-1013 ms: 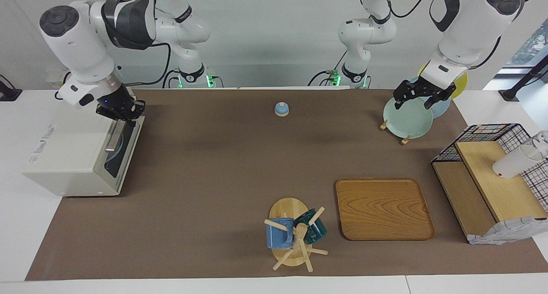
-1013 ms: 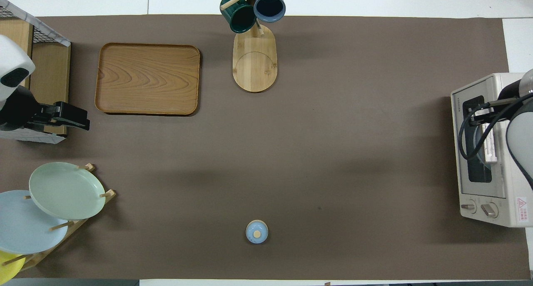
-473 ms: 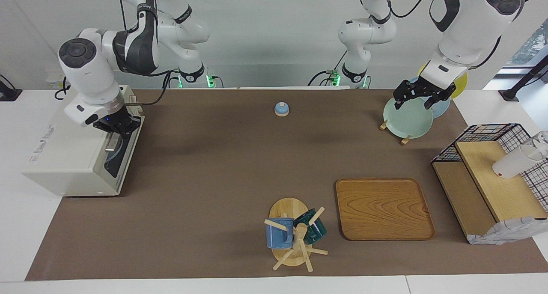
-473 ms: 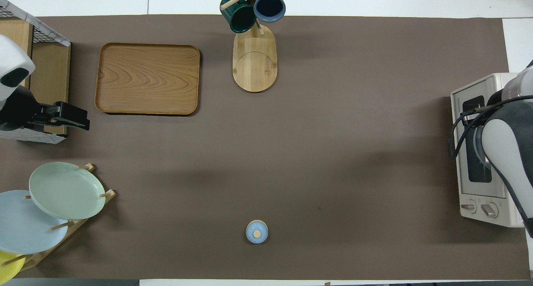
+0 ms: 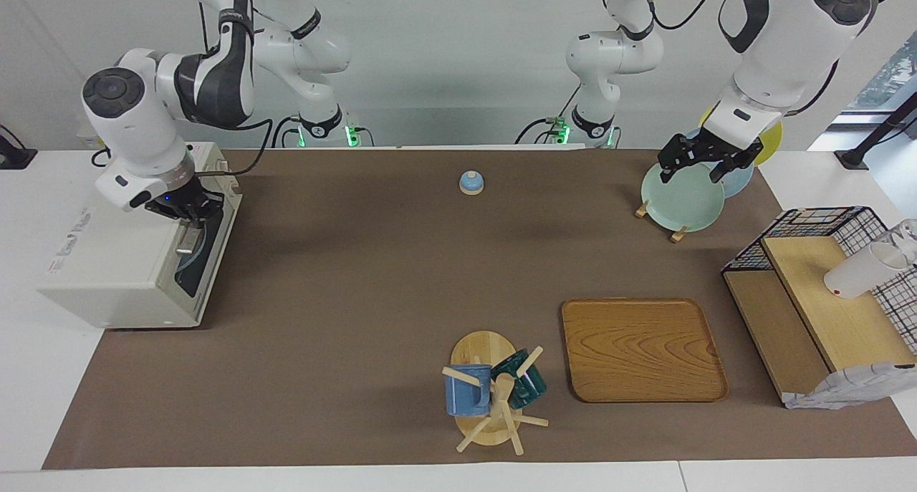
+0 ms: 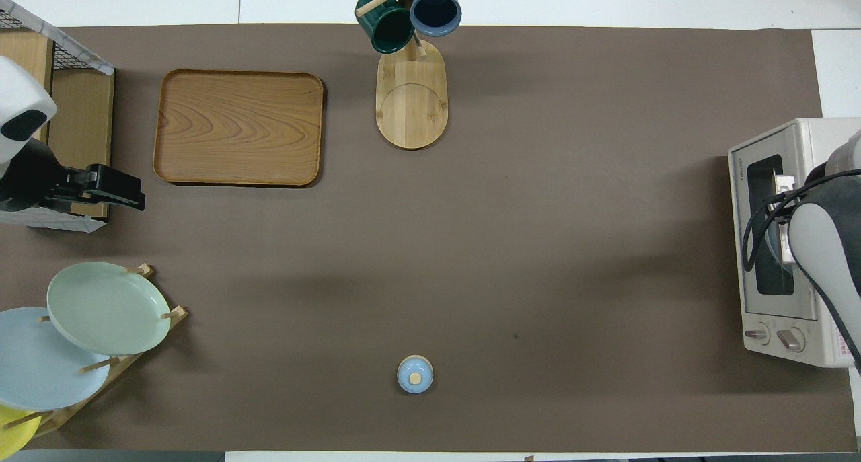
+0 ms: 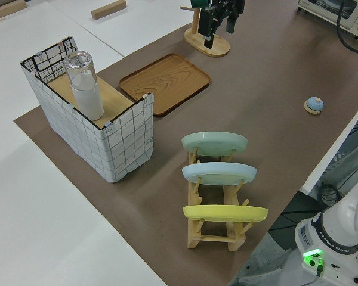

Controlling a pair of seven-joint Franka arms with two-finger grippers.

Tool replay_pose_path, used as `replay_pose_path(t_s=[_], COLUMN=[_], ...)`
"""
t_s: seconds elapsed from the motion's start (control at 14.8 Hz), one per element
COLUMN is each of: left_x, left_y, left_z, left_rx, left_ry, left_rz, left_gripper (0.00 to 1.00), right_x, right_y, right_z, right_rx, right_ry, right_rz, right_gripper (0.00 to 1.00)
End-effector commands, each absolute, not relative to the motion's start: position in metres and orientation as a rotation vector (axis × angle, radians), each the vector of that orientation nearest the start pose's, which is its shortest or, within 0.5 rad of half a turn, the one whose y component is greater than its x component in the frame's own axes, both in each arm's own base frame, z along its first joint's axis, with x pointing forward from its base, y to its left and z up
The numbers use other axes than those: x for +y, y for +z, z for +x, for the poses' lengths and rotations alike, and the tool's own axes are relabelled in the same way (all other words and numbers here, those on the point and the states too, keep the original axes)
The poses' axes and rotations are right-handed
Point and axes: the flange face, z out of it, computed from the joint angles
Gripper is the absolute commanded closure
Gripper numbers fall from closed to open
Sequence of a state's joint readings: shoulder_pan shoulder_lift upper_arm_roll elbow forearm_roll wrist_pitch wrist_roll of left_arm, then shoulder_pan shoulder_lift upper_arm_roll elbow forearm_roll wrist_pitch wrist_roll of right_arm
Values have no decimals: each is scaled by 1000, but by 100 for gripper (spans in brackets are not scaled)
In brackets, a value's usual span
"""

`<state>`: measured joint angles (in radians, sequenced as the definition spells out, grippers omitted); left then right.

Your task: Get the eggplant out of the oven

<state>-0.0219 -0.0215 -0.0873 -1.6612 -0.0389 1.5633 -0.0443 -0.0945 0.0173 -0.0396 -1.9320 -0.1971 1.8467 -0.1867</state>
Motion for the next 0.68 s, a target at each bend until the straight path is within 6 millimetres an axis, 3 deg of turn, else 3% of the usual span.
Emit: replay_pose_path(t_s=[0.0, 0.2, 0.61], left_x=[-62, -62, -62], left_y=[598, 598, 598], left_z=[540, 540, 540], left_rx=[106, 106, 106], left_ry=[125, 125, 125], left_rz=[-3149, -3149, -3149], left_gripper=[0, 0, 0], right_x=[-87, -79, -52], right_y=[455, 447, 383], right_z=[528, 532, 539], right_rx=[-236, -265, -270], right_ry=[241, 189, 105], right_rz=[-3303, -3304, -3288], right_gripper=[100, 100, 100])
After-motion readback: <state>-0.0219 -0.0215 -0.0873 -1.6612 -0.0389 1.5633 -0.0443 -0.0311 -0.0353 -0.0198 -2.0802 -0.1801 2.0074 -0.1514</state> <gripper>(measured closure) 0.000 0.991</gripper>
